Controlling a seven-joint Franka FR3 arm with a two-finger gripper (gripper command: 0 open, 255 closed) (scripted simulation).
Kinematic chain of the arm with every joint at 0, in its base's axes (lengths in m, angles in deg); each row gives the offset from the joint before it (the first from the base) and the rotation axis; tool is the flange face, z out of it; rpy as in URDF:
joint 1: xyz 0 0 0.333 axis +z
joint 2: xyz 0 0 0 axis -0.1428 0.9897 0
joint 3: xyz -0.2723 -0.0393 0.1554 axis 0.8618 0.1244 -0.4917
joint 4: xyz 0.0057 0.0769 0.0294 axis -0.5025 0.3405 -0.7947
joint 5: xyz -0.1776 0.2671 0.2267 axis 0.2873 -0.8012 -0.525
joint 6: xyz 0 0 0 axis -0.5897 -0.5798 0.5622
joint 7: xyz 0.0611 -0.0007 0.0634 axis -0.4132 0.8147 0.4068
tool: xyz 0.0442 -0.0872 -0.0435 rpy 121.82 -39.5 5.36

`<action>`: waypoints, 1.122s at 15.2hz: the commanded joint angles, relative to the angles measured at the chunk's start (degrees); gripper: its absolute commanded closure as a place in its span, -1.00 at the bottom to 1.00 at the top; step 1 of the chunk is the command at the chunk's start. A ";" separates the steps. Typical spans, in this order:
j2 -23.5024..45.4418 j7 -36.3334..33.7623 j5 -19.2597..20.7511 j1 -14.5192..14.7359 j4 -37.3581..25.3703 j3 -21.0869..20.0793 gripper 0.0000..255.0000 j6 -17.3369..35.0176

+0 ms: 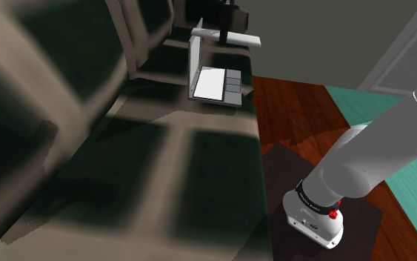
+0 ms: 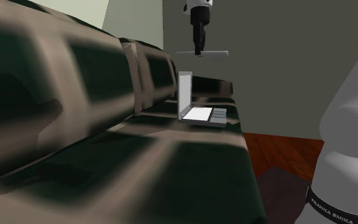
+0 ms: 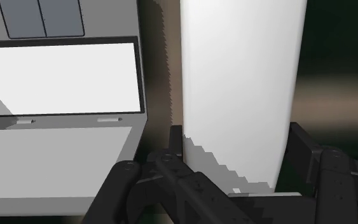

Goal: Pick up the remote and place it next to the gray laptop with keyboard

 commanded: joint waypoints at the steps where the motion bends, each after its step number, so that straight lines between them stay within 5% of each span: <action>1: -0.40 0.21 -0.01 -0.05 1.90 0.10 1.00 1.55; 17: -2.93 0.28 -0.20 0.03 17.00 0.08 1.00 14.12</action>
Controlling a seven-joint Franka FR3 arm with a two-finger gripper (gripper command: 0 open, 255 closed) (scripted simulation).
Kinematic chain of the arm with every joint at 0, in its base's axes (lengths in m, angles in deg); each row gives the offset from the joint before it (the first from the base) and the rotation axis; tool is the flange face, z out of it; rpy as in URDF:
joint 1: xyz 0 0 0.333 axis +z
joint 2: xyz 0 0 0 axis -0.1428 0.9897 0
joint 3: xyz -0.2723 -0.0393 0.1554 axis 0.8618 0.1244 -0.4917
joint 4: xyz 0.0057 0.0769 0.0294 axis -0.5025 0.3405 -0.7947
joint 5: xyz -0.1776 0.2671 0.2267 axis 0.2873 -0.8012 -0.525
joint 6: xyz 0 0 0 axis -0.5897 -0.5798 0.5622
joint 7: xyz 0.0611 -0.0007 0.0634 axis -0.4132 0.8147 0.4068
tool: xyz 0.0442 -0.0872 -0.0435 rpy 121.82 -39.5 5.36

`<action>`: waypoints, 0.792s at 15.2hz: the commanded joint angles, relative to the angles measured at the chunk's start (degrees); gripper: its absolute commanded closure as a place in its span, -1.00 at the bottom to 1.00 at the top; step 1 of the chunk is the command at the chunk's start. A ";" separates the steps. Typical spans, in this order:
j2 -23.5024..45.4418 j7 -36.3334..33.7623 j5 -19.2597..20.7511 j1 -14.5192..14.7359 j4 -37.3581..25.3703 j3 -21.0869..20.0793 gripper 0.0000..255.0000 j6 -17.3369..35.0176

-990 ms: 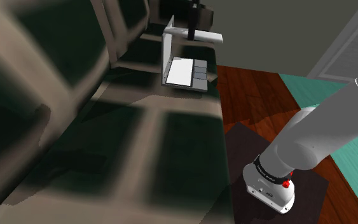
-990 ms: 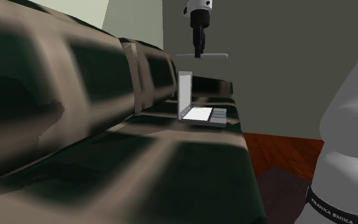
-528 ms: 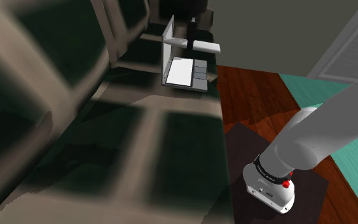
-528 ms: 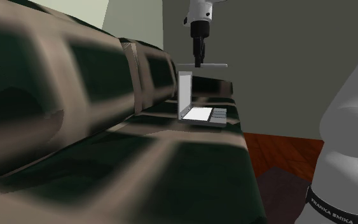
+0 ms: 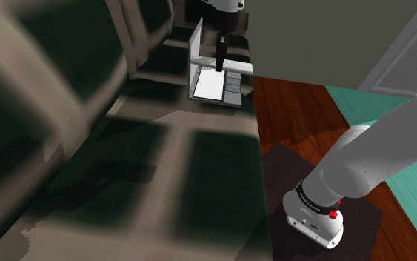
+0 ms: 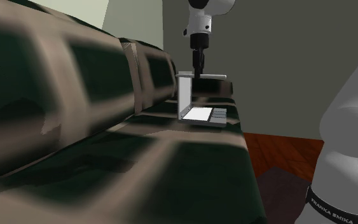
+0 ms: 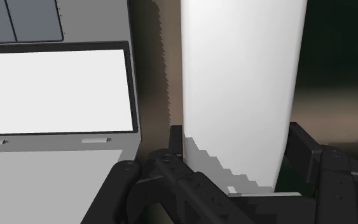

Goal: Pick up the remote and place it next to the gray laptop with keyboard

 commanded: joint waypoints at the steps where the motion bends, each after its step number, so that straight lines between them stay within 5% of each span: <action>1: -0.19 -0.06 -0.03 0.03 1.64 -0.05 1.00 1.50; 12: 0.11 -0.12 -0.05 0.08 9.82 -0.14 1.00 9.98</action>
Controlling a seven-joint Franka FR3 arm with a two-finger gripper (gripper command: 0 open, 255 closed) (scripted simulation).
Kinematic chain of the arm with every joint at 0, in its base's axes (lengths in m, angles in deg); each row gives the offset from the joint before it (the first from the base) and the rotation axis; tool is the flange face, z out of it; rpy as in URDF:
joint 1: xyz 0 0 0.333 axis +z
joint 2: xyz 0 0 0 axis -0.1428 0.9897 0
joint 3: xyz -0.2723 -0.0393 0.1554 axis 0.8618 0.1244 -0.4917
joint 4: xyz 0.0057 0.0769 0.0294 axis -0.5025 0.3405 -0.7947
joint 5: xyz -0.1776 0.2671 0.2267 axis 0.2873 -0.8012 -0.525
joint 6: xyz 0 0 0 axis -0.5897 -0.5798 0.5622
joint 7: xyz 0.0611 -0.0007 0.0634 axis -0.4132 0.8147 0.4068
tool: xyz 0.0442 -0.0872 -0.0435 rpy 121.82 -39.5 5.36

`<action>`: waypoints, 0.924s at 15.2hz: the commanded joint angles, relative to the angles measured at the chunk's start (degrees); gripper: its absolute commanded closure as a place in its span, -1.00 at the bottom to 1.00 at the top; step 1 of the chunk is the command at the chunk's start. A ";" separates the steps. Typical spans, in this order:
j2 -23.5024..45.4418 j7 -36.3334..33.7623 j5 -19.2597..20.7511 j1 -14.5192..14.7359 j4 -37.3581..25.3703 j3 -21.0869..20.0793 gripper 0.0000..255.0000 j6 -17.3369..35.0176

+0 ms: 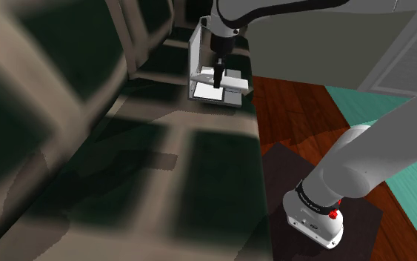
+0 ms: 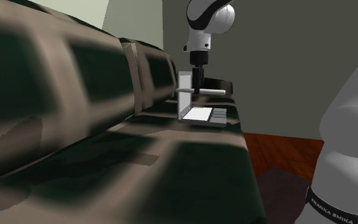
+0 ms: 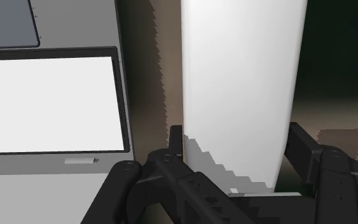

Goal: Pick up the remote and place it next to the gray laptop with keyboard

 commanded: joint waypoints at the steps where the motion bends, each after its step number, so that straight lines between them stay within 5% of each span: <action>1: 0.28 -0.02 0.01 0.00 1.21 -0.02 1.00 1.53; 14: 2.79 -0.21 0.13 0.03 8.88 -0.18 1.00 11.71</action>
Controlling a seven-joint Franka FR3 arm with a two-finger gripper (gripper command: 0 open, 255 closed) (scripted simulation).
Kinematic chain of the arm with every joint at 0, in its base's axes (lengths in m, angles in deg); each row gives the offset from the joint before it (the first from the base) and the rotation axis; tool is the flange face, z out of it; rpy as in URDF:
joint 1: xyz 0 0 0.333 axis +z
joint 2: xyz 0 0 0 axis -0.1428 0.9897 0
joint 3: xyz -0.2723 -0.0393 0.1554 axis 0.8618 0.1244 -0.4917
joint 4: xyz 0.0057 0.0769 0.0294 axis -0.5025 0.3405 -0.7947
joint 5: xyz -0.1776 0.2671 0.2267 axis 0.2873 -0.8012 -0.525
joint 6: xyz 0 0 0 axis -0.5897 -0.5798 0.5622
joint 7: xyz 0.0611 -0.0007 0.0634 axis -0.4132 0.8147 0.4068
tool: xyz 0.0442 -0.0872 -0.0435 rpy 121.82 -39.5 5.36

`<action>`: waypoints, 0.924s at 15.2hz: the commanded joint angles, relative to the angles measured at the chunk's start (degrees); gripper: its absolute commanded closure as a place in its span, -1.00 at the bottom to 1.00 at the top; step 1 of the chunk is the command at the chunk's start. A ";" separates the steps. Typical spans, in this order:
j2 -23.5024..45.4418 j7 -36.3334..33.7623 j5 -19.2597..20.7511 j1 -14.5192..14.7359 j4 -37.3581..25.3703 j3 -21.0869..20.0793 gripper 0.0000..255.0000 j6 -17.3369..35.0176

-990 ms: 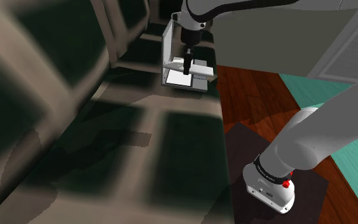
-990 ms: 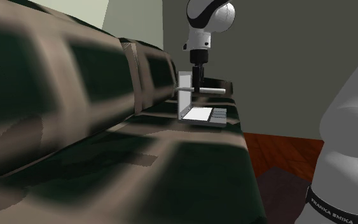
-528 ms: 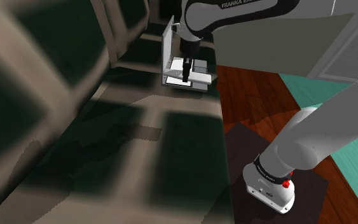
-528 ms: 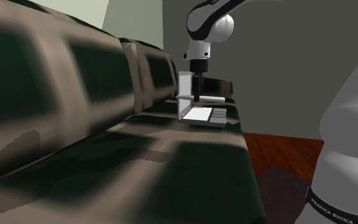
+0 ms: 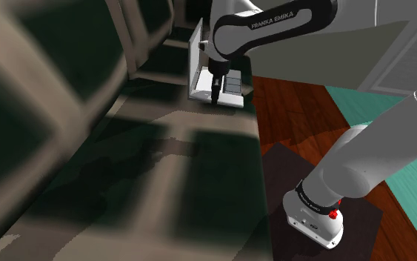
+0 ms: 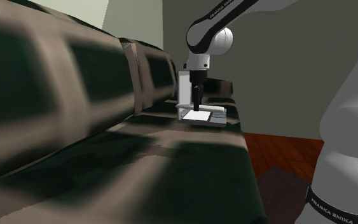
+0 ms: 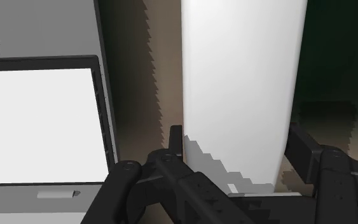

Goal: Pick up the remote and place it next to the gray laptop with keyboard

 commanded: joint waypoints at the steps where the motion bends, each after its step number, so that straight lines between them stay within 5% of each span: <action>1: 0.52 -0.04 0.03 0.00 1.02 -0.02 1.00 1.59; 14: 5.45 -0.44 0.46 -0.04 6.55 -0.20 1.00 12.03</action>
